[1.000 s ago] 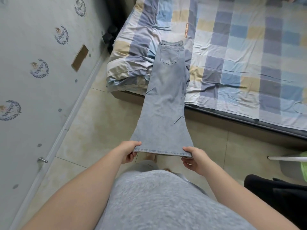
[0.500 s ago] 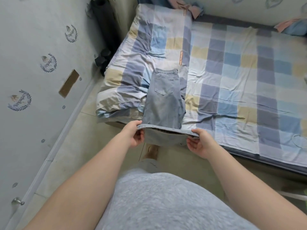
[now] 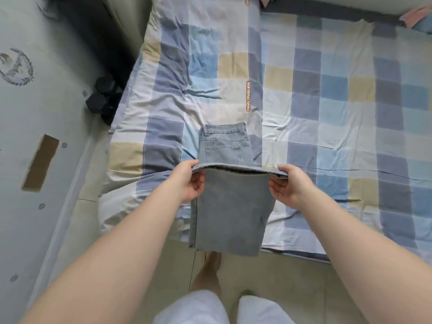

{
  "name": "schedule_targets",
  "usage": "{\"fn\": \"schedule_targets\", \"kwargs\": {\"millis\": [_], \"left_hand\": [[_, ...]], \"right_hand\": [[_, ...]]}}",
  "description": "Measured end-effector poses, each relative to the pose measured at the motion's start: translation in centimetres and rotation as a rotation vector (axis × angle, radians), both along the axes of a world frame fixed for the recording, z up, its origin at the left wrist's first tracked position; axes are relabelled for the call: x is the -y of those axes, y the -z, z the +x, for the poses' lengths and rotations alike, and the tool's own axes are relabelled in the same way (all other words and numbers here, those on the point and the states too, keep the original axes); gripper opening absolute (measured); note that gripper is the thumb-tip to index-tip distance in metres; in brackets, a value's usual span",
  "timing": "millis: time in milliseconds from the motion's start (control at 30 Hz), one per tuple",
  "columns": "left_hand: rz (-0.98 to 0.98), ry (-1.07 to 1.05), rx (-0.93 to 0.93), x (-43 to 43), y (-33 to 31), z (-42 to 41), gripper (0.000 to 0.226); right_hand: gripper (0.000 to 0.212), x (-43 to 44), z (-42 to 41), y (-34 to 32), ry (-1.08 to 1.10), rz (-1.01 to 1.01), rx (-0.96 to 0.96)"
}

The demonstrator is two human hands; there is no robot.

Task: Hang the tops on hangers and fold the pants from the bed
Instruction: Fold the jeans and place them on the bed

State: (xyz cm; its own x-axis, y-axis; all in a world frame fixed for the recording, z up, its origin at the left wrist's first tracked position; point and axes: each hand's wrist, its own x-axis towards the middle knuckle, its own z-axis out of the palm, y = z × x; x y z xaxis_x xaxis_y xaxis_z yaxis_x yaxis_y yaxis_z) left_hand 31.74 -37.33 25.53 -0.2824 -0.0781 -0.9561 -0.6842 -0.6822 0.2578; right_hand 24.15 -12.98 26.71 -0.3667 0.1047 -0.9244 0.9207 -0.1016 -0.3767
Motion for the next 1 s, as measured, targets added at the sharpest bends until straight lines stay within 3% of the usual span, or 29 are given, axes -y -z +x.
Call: {"fn": "schedule_targets", "kwargs": {"millis": [300, 467, 667, 1000], "left_hand": [[-0.14, 0.111, 0.001, 4.9, 11.6, -14.2, 0.029], [-0.158, 0.113, -0.054, 6.3, 17.3, -17.4, 0.028], [-0.058, 0.186, -0.106, 4.4, 20.8, -14.3, 0.053], [0.026, 0.126, -0.046, -1.2, 20.5, -2.3, 0.036]], "right_hand": [[0.017, 5.7, -14.2, 11.8, -0.024, 0.064, -0.049], [0.02, 7.8, -18.1, 17.7, -0.076, 0.042, -0.065], [0.047, 7.2, -15.9, 22.3, -0.086, -0.179, -0.029], [0.041, 1.8, -4.9, 22.8, 0.013, -0.307, 0.111]]}}
